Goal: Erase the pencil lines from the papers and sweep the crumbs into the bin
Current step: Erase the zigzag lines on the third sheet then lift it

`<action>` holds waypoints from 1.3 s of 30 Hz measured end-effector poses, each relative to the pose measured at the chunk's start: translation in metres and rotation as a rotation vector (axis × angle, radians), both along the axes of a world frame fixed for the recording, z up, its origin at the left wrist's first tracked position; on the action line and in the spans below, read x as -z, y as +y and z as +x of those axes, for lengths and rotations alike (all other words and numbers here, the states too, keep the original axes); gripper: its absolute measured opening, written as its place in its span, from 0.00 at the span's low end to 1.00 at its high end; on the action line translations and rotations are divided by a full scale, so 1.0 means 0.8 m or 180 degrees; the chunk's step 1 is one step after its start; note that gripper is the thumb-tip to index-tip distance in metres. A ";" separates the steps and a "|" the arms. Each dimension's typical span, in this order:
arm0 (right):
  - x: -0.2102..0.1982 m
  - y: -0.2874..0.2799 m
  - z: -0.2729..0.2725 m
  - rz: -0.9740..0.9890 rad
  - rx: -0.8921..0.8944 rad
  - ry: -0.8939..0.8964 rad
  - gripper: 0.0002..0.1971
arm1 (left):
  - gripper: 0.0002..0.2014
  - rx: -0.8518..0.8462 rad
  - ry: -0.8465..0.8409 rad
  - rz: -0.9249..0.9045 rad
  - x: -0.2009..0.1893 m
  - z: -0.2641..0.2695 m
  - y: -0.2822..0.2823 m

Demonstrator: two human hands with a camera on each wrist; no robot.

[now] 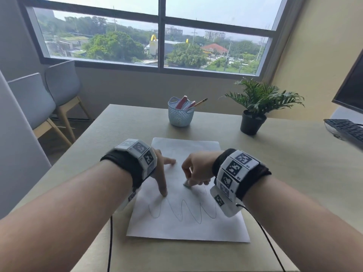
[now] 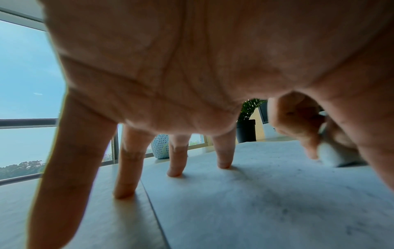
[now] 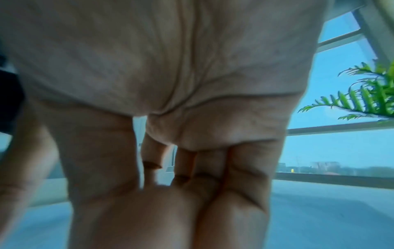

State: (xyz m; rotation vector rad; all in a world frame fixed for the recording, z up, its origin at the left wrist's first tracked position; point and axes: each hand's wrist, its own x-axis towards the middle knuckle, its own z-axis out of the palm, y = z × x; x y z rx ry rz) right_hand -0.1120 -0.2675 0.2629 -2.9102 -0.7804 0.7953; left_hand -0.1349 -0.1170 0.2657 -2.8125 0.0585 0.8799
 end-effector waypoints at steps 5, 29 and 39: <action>-0.007 -0.012 0.009 0.0047 0.0139 -0.0026 0.07 | 0.56 -0.0040 0.0061 -0.0040 -0.002 0.000 0.000; -0.003 -0.024 0.000 -0.0073 0.0073 -0.0221 0.05 | 0.55 -0.0010 0.0010 0.0025 0.000 -0.002 -0.002; 0.007 -0.016 -0.029 0.0168 -0.0092 -0.0004 0.08 | 0.52 0.0038 -0.0011 0.0414 -0.015 -0.019 0.004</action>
